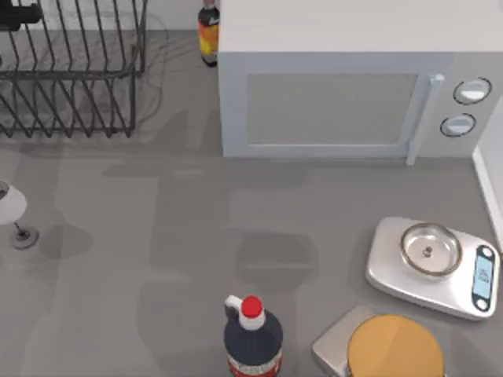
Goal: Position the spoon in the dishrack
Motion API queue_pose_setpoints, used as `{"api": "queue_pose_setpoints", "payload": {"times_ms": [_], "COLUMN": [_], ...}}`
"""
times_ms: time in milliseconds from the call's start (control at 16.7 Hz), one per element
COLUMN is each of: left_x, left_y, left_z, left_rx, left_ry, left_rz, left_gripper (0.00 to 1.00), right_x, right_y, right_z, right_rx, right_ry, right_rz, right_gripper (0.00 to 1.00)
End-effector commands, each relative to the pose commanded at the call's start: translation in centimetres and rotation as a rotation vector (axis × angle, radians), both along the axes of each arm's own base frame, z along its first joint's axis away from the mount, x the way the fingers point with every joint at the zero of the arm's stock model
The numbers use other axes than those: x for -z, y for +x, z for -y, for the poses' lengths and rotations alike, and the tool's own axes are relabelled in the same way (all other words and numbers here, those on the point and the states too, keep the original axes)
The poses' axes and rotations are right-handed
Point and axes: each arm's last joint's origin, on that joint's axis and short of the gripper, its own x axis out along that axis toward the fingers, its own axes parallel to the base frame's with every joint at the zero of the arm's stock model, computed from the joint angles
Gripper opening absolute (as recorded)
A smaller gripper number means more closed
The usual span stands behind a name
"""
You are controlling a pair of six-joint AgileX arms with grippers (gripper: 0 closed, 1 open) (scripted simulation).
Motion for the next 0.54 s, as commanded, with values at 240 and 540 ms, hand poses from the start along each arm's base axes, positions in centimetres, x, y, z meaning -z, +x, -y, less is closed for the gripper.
{"api": "queue_pose_setpoints", "payload": {"times_ms": [240, 540], "left_x": [0.0, 0.0], "left_y": [0.0, 0.0], "left_z": [0.0, 0.0], "left_rx": [0.0, 0.0], "left_ry": [0.0, 0.0], "left_rz": [0.0, 0.0], "left_gripper": [1.0, 1.0], "right_x": [0.0, 0.0], "right_y": [0.0, 0.0], "right_z": [0.0, 0.0], "right_rx": [0.0, 0.0], "right_ry": [0.0, 0.0], "right_rz": [0.0, 0.0], "right_gripper": [1.0, 1.0]}}
